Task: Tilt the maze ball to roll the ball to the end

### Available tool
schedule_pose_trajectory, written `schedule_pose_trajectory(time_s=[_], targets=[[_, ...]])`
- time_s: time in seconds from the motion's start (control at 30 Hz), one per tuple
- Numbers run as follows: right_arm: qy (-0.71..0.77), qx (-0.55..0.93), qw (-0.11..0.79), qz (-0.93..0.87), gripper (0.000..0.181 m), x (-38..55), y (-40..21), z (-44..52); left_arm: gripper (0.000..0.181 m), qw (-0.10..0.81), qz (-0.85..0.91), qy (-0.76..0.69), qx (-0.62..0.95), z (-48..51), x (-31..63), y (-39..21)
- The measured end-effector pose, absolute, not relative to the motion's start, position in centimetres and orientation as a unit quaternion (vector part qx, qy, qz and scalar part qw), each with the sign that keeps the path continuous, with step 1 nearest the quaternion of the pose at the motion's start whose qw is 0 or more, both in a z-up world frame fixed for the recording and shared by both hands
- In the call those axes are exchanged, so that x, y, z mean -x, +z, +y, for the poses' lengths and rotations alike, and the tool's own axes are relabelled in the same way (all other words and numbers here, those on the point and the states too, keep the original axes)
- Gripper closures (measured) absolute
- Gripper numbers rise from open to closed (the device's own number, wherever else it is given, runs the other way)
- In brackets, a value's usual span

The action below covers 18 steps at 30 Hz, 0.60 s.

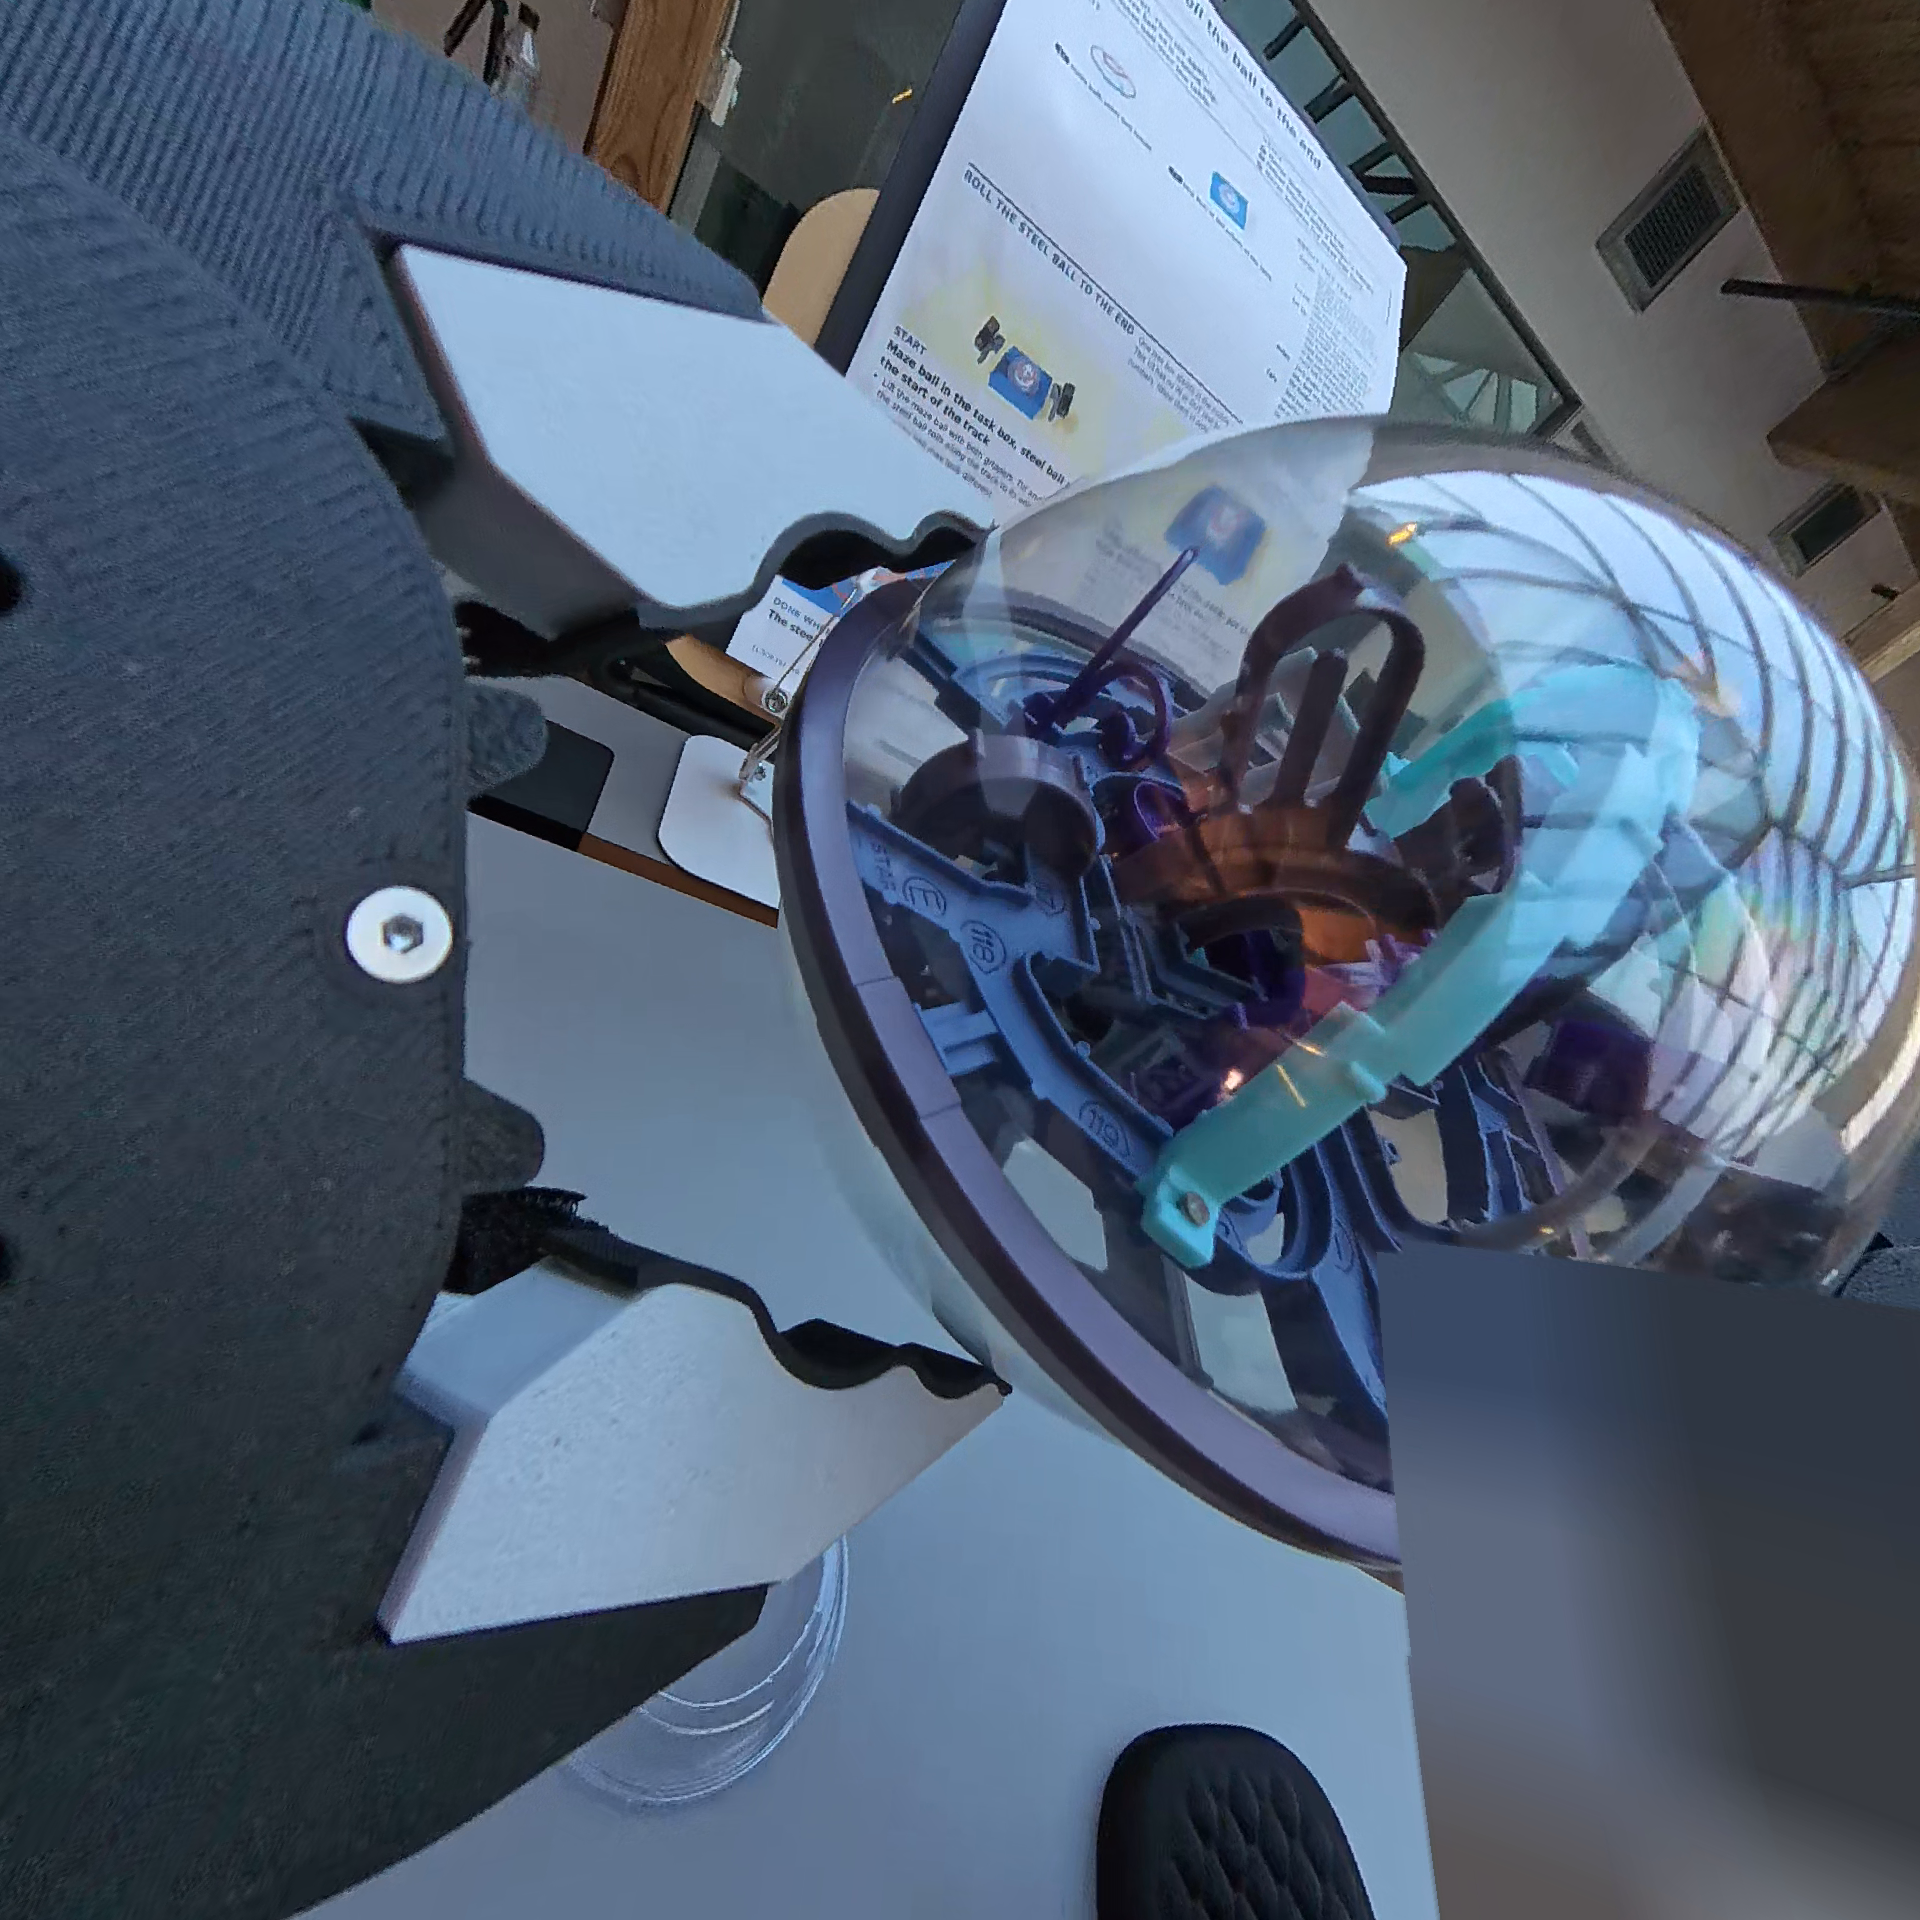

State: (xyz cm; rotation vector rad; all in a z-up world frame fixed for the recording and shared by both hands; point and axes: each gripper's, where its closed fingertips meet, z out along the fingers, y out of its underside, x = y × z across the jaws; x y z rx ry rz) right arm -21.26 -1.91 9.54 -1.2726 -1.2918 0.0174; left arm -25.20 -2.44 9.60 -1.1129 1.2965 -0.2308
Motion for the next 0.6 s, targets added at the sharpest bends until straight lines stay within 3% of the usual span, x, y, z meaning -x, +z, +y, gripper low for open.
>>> schedule_pose_trajectory(time_s=[0.6], targets=[[0.052, 0.583, 0.592, -0.554, 0.037, 21.05, 8.83, -1.91, 0.037, 0.634, 0.562, -0.155, 0.508, -2.46, 24.78, 9.17]])
